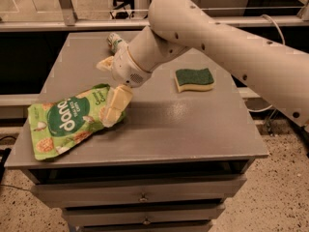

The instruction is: Pick green rice chip bag

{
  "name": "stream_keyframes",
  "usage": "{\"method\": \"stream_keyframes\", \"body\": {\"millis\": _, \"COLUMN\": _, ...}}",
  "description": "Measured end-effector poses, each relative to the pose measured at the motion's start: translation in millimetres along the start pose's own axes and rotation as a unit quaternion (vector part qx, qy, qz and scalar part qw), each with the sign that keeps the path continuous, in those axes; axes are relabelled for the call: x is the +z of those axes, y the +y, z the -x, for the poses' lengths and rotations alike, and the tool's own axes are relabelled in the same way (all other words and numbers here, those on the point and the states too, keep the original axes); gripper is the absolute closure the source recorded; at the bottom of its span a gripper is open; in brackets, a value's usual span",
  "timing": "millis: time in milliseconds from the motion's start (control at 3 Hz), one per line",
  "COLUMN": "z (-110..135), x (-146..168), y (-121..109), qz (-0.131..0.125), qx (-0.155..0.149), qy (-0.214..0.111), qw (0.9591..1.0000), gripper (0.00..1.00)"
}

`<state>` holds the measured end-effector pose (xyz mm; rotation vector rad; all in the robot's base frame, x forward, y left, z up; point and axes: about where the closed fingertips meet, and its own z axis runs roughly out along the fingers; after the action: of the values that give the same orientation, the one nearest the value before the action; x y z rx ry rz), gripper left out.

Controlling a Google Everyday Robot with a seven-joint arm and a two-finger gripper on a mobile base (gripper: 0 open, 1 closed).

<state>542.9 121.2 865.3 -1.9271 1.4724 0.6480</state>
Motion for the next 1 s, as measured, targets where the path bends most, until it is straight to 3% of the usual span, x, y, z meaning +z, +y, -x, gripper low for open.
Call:
{"method": "stream_keyframes", "body": {"millis": 333, "z": 0.2, "x": 9.2, "y": 10.7, "qz": 0.02, "qx": 0.008, "qy": -0.002, "qw": 0.9998, "gripper": 0.16}}
{"method": "stream_keyframes", "body": {"millis": 1000, "z": 0.9, "x": 13.5, "y": 15.9, "qz": 0.024, "qx": 0.012, "qy": -0.001, "qw": 0.9996, "gripper": 0.62}}
